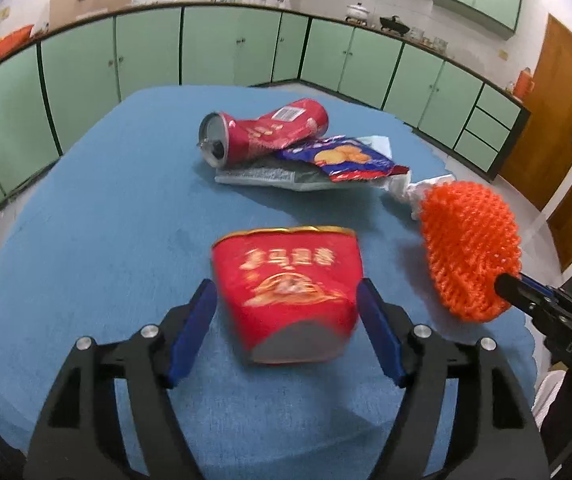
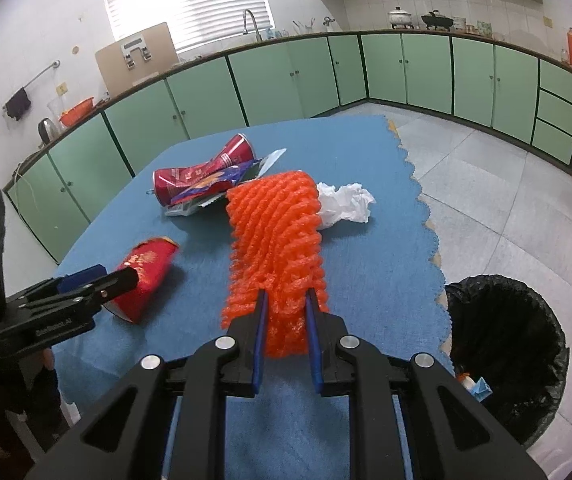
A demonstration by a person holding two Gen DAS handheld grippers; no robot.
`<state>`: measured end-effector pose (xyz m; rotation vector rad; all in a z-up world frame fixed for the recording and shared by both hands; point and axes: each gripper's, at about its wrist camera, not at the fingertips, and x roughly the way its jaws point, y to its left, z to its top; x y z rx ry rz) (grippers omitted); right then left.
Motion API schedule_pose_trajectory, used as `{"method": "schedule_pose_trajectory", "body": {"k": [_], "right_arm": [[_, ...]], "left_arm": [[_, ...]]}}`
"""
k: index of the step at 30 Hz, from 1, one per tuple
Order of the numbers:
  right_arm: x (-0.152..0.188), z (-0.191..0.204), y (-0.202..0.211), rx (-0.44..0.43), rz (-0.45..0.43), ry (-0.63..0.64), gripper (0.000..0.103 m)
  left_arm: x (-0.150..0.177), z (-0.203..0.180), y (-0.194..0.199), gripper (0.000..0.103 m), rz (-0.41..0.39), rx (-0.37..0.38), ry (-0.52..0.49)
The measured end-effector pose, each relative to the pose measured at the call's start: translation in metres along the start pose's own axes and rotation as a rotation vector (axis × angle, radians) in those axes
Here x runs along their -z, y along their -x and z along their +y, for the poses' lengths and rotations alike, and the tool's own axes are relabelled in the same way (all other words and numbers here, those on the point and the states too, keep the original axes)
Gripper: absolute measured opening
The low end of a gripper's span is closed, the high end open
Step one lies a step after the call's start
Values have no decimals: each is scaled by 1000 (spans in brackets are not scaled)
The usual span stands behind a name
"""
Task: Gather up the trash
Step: 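Grasp the red paper cup with the left gripper while the right holds the net, then carry the paper cup and foam net to the bin and release both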
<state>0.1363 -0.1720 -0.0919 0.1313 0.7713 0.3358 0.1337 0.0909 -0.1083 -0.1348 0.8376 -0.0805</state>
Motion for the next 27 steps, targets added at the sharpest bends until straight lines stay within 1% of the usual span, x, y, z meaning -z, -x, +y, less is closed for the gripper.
{"method": "schedule_pose_trajectory", "body": {"k": [1,2,4,6,7,8,9,10,11,18,24,27], "right_arm": [[0,0,0,1,-1,-1,18],[1,0,-1,1,-1,-1,18],[0,0,-1,1,0,0,18],[1,0,-2,2,2,4,18],[1,1,-2,2,2,4,18],[1,1,-3,2,2,5,18],[1,1,-3,3,1,6,18],[1,1,-3,4,1,6,18],[1,0,-3,4,1,4,18],[0,3,4,3,-19,21,18],[-5,8,18,-3,-53,48,16],[-8,6,27,-2,-72,46,15]], "left_arm": [[0,2,-4,73,9,-7,5],[1,4,-7,80,16,-2,11],[0,8,-14,84,41,17,34],[0,14,-22,85,72,54,71],[0,17,-27,83,94,77,98],[0,17,-28,78,88,73,102],[-1,15,-27,71,81,71,94],[-2,14,-27,54,83,83,92],[-2,12,-27,52,85,86,93],[0,-4,-10,51,26,70,68],[-3,-33,14,51,-60,45,-49],[-6,-43,21,51,-80,52,-72]]}}
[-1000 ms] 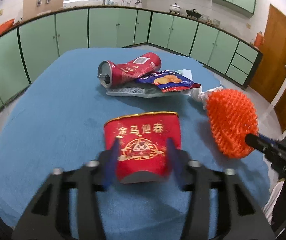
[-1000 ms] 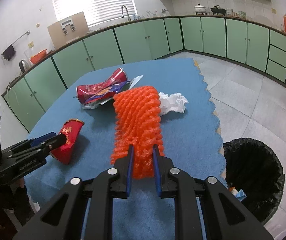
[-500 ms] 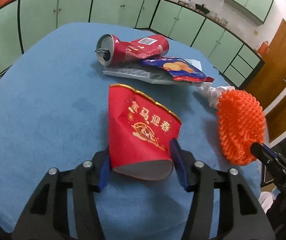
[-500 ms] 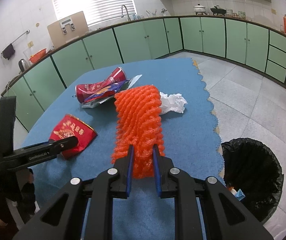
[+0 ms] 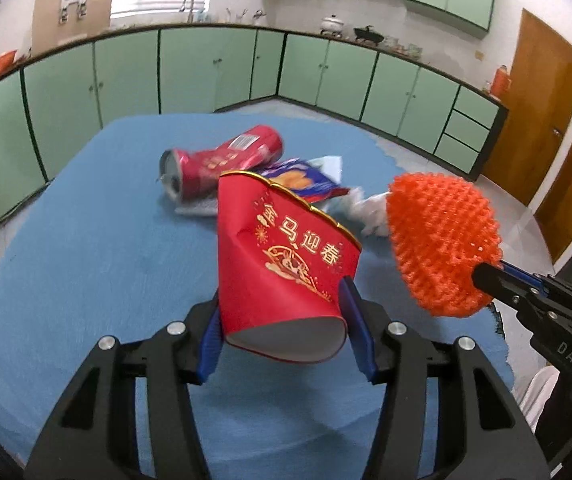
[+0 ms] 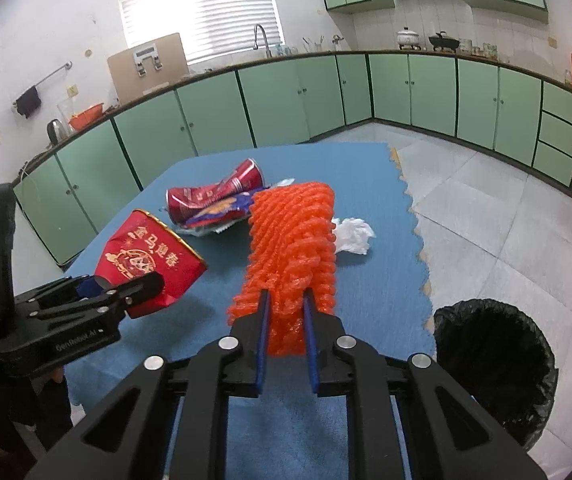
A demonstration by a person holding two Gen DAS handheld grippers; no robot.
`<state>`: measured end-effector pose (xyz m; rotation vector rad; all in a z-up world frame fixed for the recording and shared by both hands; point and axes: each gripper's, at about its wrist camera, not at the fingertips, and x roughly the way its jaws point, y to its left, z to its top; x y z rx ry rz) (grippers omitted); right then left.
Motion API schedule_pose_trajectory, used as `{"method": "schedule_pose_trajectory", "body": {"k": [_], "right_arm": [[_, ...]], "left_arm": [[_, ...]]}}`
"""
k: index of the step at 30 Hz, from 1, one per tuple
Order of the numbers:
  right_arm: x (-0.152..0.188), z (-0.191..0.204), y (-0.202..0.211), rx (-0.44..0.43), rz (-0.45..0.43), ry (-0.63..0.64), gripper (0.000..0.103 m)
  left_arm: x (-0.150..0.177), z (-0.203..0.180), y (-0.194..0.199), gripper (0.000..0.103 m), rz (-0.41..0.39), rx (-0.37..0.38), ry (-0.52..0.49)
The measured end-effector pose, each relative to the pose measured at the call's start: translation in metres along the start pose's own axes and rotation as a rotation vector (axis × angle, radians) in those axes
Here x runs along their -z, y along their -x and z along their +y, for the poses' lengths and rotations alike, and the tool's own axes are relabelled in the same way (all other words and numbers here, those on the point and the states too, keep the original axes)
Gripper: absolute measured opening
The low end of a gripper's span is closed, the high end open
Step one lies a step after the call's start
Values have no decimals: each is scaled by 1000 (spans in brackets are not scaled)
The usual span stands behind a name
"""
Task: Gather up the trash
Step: 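Carry the paper cup and foam net to the bin and release both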
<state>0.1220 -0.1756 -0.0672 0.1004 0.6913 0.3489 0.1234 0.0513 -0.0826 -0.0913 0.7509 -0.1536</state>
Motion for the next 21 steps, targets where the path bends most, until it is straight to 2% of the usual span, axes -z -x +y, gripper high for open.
{"method": "schedule_pose_trajectory", "body": {"k": [8,12,21], "right_arm": [[-7,-15,26,32,-56,-23,15],[-7,-30,42,70,-82,-46,15],[9,-98,88,235,-127,-163,15]], "left_arm": [[-11,-31,7,51,-39,39,-62],[-16,-56,8,51,-59,85,-102],[-22,-137,-6,51,-70,220,-228]]}}
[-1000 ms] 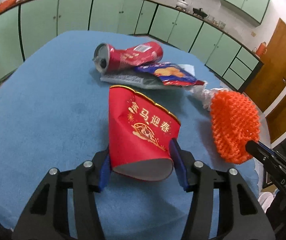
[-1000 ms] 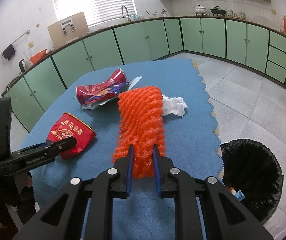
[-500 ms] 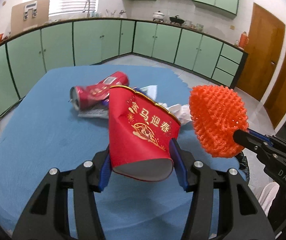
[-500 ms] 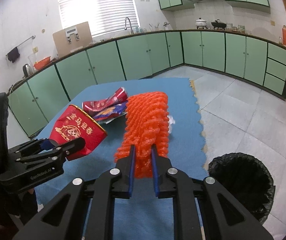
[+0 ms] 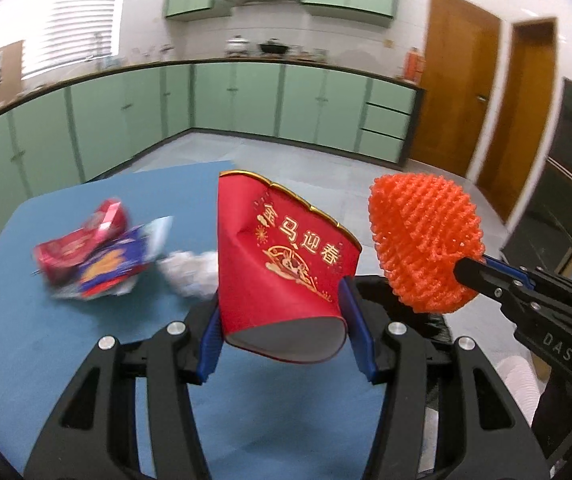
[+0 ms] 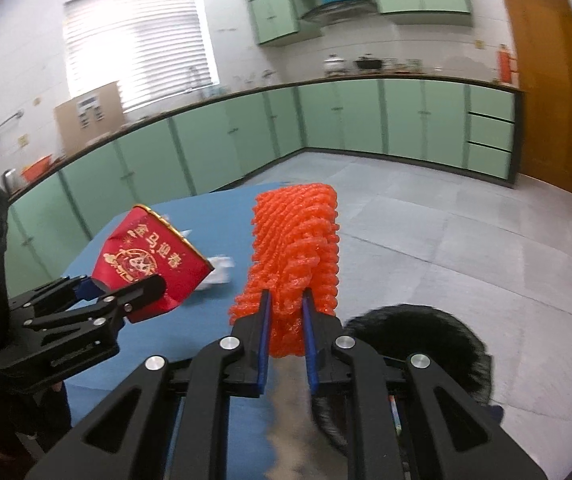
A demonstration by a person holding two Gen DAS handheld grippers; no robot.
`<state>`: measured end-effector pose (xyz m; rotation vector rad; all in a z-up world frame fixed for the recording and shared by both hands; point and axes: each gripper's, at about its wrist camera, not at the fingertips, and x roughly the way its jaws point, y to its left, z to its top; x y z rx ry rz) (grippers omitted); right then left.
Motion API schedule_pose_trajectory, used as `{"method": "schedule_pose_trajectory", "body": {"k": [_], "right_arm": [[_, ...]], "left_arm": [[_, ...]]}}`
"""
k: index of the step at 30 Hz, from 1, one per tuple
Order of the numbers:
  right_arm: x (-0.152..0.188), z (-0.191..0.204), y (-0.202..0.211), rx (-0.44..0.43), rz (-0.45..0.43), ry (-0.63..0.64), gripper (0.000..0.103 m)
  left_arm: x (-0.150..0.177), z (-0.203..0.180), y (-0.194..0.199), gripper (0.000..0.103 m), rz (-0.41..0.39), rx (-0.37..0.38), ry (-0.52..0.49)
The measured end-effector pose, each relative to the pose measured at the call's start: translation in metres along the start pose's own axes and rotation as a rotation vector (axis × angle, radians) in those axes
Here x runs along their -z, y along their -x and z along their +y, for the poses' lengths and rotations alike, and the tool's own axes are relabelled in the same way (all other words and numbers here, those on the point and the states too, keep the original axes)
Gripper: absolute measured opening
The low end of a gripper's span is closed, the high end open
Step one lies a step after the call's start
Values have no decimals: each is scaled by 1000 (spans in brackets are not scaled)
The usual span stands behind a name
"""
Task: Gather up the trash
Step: 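Carry the paper cup and foam net to the bin and release both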
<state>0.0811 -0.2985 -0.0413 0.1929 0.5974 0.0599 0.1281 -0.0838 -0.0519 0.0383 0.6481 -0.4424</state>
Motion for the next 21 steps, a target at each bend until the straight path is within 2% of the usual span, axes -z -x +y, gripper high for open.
{"method": "schedule_pose_trajectory", "body": {"k": [9,15,21], "right_arm": [[11,-77,5,149,15,-94,14],[26,-110,-8,200,56,-138,14],[36,-142,-38,227,124,-186,15]], "left_arm": [[1,-74,-53,51,36,133,-97],[7,-106,-96,51,109,183,-129],[9,-129,-135,52,188,202,-170]]}}
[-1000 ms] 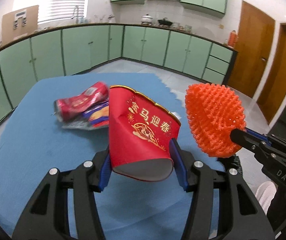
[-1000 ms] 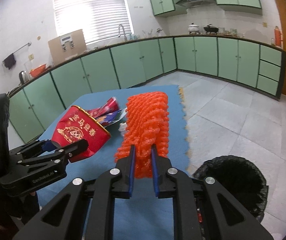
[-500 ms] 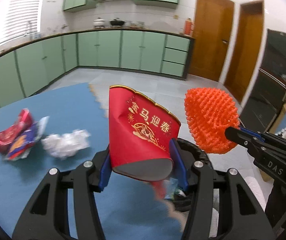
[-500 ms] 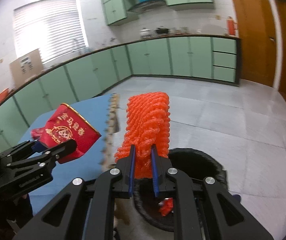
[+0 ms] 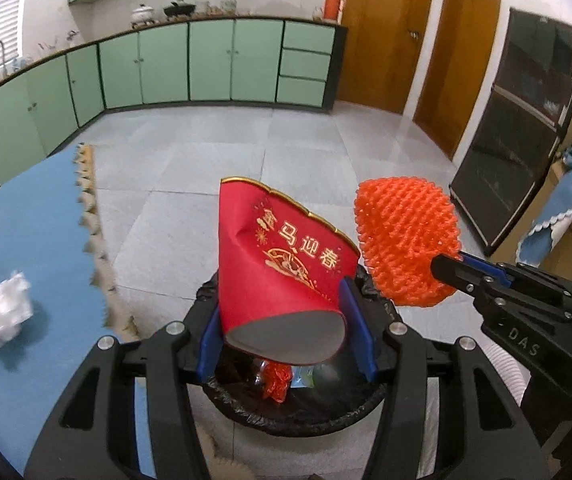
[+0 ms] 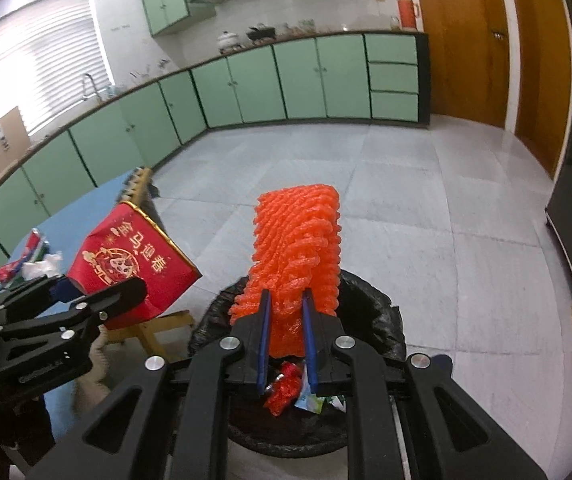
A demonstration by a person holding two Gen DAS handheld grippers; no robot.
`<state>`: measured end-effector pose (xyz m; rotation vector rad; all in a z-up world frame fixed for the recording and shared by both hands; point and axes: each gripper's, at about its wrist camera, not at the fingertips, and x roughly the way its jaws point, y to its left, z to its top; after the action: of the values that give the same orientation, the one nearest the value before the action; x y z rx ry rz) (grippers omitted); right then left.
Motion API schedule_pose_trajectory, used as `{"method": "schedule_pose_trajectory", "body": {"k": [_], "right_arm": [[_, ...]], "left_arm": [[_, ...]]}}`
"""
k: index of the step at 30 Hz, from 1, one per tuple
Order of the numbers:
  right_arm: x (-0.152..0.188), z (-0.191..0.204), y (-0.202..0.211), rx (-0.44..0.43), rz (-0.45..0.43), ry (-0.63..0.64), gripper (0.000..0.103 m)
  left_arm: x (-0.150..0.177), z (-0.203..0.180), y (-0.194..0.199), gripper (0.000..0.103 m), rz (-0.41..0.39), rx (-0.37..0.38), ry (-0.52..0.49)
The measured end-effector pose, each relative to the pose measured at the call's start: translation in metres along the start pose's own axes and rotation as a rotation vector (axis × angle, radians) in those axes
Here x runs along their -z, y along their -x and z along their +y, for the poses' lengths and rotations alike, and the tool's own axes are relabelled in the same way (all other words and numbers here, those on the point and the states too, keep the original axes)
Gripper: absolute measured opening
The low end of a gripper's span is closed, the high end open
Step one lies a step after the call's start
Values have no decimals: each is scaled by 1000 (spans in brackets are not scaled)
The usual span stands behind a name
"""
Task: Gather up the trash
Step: 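Carry the paper cup and foam net to the bin and release both, then return to the table and grasp the crumpled white tissue with the right gripper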
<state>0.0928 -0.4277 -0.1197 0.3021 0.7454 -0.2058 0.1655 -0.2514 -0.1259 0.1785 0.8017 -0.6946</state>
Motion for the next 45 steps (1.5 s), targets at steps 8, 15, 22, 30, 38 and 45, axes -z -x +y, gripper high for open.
{"method": "schedule_pose_trajectory", "body": {"k": [8,15,22,30,38,45], "right_arm": [[-2,-21,-24,42,50,-30,40],[-4,-20,-14,63,18,-28,73],[-15,7,14,34,-63,-22,91],[-21,86,26,-84,-130,105,92],[-19,170,9,-210,-131,196,92],[-20,231,-12,-265,-113,270,92]], "left_arm": [[-16,-2,-29,65,48,11,8],[-20,9,-5,68,1,2,53],[-12,32,53,76,-117,-79,94],[23,93,115,77,-170,-261,164],[51,159,162,77,-196,-460,248],[68,201,183,77,-197,-540,311]]}}
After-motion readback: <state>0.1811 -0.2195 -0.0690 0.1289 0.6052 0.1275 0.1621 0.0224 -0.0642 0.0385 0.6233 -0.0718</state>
